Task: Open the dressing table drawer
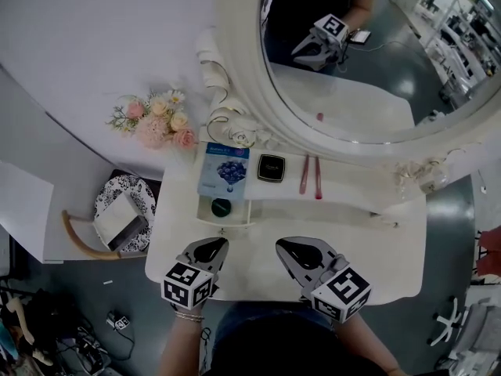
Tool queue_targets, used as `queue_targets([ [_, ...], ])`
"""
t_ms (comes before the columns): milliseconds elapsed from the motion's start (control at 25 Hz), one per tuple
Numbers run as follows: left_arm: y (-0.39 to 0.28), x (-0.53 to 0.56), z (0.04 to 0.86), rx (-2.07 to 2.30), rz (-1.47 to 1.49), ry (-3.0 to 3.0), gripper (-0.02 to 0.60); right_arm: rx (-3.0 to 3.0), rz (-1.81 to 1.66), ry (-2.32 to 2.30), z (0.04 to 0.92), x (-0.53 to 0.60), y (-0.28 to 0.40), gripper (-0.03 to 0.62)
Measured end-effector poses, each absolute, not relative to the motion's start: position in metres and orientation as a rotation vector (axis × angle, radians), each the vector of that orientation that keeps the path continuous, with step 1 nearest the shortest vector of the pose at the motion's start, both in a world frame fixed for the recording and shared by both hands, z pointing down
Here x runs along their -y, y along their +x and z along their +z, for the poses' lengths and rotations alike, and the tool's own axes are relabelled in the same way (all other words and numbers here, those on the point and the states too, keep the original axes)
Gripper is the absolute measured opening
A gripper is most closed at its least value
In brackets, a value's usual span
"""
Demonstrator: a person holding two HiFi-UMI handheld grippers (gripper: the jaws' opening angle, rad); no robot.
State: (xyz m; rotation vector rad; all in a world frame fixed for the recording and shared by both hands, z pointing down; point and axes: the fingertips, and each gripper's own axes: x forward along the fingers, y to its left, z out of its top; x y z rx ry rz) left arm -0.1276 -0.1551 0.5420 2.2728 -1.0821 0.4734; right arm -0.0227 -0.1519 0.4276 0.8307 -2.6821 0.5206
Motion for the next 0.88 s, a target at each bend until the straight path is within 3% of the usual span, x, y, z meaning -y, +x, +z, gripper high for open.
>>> queue_targets([
  [880,-0.095,0.169,0.420,1.297,0.249,2.479,0.017,2.736,0.413,0.899,0.390,0.164,0.042,0.018],
])
